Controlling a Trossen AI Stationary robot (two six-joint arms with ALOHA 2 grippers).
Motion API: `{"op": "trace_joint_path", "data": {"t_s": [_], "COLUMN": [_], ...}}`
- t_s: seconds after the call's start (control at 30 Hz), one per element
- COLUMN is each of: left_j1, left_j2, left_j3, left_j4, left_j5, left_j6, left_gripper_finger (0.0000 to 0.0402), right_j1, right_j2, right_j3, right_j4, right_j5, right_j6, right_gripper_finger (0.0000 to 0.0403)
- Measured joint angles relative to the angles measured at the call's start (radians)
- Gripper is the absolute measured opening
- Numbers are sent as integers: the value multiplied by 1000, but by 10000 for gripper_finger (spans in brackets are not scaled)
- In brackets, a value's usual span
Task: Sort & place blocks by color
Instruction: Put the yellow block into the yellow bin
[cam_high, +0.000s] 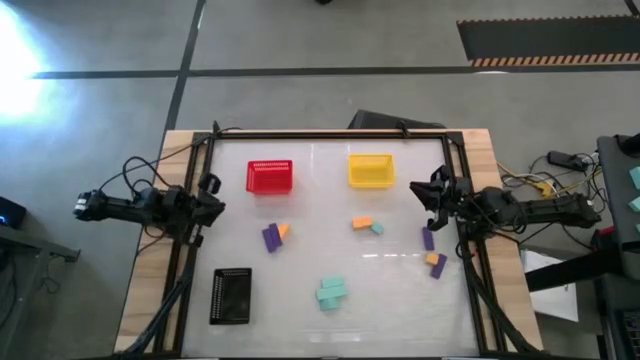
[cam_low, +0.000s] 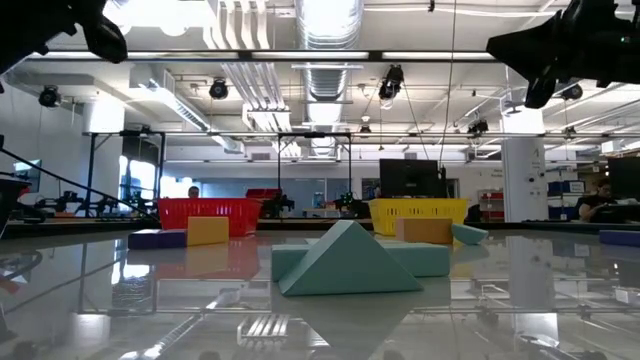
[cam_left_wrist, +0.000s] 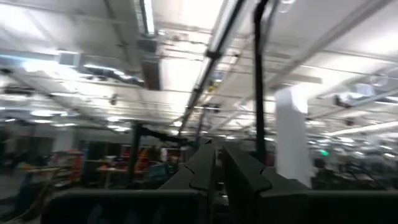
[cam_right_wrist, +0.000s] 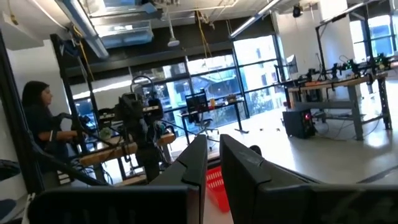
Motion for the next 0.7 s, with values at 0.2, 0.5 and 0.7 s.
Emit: {"op": "trace_joint_path", "data": {"t_s": [0.2, 0.5, 0.7], "left_j1": [0, 0, 0], "left_j2": [0, -2, 3], "left_j3": [0, 0, 0], "left_j4": [0, 8, -8], "left_j5": [-242, -352, -352], "left_j6": [115, 266, 260], "left_gripper_finger": [12, 12, 12], "right_j1": [0, 0, 0], "right_j2": [82, 238, 368], "right_j3": [67, 237, 407], "right_j4": [0, -137, -374], "right_j5": [0, 0, 0], "right_j6": [24, 39, 50], "right_gripper_finger": [34, 34, 34]}}
